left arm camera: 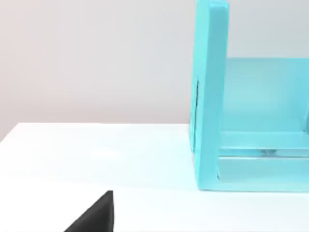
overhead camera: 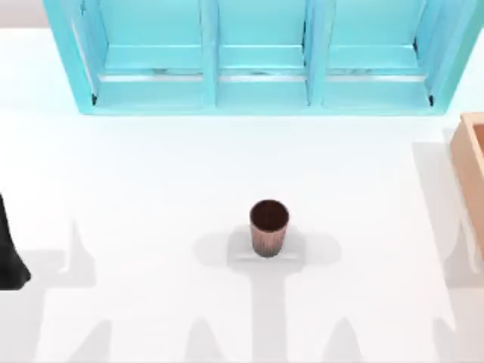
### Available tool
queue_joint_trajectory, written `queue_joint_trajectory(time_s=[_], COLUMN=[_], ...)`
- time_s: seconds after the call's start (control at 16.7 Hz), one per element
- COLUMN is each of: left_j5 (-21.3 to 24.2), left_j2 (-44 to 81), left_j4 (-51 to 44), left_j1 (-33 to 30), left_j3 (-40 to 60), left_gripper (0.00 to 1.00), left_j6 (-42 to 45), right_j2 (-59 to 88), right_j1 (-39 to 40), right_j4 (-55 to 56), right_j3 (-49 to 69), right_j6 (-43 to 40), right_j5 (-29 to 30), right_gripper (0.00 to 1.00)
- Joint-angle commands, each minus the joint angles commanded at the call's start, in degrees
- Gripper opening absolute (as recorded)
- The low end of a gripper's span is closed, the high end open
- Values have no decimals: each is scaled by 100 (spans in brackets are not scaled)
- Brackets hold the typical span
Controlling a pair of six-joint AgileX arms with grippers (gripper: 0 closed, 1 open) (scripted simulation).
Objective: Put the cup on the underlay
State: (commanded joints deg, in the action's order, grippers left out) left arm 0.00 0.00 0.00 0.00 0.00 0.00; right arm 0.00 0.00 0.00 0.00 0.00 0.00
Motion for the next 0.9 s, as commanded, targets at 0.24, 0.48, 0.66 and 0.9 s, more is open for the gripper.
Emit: queue_joint_trajectory(time_s=[0.24, 0.48, 0.66, 0.9], left_j5=[-3, -16, -23, -31], left_j2=[164, 1213, 2620, 5103], left_j4=[-112, -769, -1572, -2959], left_j1=[-98, -670, -1321, -2293], left_j3=[133, 939, 1920, 3605], left_gripper=[100, 100, 100, 100], left_j6=[85, 575, 1141, 2015], right_j2=[0, 0, 0, 0], right_j1=[0, 0, 0, 0], right_j4=[0, 0, 0, 0], right_j3=[0, 0, 0, 0], right_j6=[0, 0, 0, 0], right_j5=[0, 0, 0, 0], right_gripper=[100, 100, 100, 100])
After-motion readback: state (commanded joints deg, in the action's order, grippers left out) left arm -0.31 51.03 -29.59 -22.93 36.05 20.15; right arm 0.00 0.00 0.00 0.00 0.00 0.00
